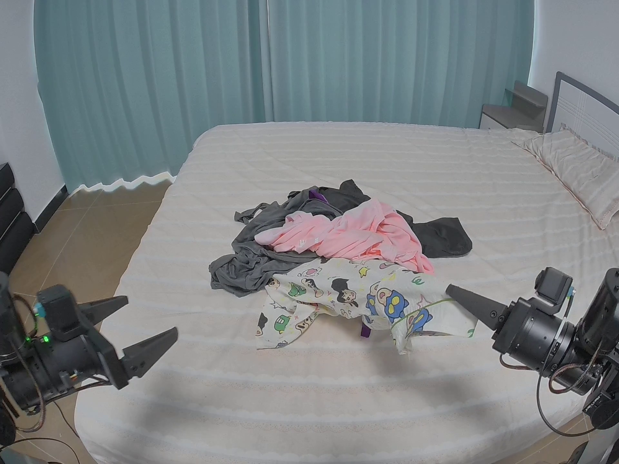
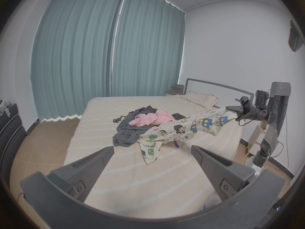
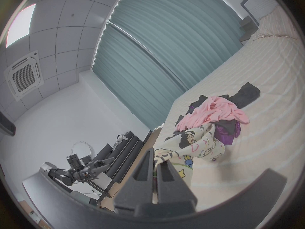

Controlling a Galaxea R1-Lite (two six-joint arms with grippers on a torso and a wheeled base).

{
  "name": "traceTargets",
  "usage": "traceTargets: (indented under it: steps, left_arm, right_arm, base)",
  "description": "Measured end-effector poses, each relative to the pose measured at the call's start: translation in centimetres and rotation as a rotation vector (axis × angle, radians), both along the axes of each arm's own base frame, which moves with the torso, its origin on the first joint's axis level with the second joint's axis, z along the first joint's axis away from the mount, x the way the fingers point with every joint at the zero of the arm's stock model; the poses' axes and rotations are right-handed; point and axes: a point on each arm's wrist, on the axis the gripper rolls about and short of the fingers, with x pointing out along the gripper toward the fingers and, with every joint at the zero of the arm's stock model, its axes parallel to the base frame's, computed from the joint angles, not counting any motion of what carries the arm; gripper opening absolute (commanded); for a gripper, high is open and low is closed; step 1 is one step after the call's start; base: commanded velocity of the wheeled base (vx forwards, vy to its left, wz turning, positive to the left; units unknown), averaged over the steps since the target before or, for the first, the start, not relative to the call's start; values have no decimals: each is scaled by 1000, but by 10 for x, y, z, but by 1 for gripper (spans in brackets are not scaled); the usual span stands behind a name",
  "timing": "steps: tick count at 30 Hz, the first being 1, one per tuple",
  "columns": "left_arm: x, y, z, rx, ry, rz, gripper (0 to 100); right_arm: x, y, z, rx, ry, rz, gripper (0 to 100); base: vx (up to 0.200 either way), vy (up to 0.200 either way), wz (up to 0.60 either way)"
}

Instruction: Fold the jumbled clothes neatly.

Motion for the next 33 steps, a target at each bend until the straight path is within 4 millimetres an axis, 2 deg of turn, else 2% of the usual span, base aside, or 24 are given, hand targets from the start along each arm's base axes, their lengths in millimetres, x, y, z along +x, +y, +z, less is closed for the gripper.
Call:
traceTargets:
  steps: [7,11,15,22,26,33]
  left_arm:
    - [52,-44,-21,-23,46,-13,100]
    - [77,-77,-46,-31,84,-26,100]
    - [93,-110,-73,-36,115,-41,100]
    - [96,-152,-112,-23,164,-91,100]
    - [95,-160,-122,-6,183,-107,100]
    - [98,-167,-126,-12,174,-115,100]
  right_arm:
    - [4,-8,15,39,-54,-22,0]
    - [8,-12,25,57,-84,-37,0]
    - [13,-14,42,73,-113,-50,0]
    - [18,-16,77,100,-164,-60,0]
    - [18,-17,85,114,-189,-64,0]
    - [20,-16,87,115,-191,-66,0]
  base:
    - [0,0,0]
    - [0,0,0]
    - [0,0,0]
    - [0,0,0]
    - [0,0,0]
    - [0,0,0]
